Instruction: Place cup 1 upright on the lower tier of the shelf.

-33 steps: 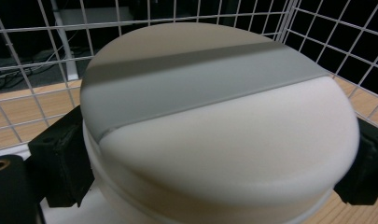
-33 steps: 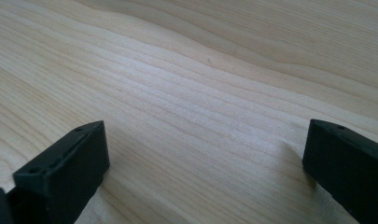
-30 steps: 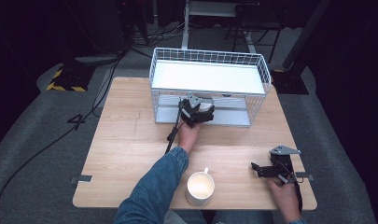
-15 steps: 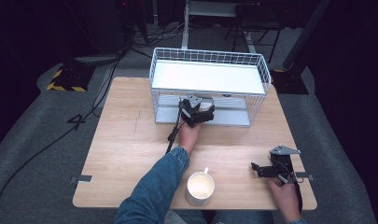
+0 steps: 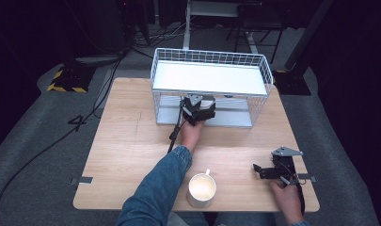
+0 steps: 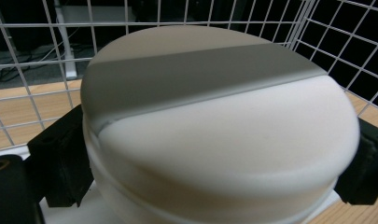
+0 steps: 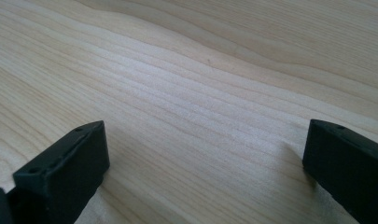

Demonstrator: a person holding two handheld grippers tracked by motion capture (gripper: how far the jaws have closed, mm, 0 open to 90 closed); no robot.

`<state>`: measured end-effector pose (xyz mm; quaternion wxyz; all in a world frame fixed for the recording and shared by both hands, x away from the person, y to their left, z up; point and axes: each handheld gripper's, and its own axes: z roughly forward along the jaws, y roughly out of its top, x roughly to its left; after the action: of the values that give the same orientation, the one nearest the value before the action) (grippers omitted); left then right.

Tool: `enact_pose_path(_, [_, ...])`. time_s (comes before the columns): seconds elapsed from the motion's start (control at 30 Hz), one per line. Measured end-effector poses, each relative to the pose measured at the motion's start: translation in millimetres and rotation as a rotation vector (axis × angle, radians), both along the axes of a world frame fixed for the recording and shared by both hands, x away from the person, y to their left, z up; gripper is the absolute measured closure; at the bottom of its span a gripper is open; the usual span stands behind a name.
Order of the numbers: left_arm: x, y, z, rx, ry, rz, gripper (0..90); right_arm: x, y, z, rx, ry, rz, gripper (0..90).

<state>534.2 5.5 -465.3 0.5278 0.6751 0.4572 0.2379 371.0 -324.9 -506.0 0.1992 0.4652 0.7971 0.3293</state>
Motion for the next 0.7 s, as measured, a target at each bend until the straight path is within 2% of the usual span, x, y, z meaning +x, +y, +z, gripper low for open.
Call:
enact_pose_path(0.37, [-0.6,0.3,0.9,0.010,0.008,-0.028,6.5,0.0,0.0,0.0,0.000,0.000,0.000,0.3])
enact_pose_path(0.4, [2.8,5.5,2.2,0.087,-0.036,-0.057,6.4,0.0,0.0,0.0,0.000,0.000,0.000,0.3])
enact_pose_path(0.43, [0.2,2.6,1.9,0.049,-0.009,-0.041,6.3,0.0,0.0,0.0,0.000,0.000,0.000,0.2])
enact_pose_path(0.47, [1.9,5.2,2.6,0.084,-0.031,-0.058,6.0,0.0,0.0,0.0,0.000,0.000,0.000,0.3])
enact_pose_path(0.53, [3.1,6.6,3.0,0.100,-0.043,-0.060,3.5,0.0,0.0,0.0,0.000,0.000,0.000,0.3])
enact_pose_path(0.7, [3.1,7.2,2.6,0.099,-0.038,-0.073,0.2,0.0,0.0,0.0,0.000,0.000,0.000,0.2])
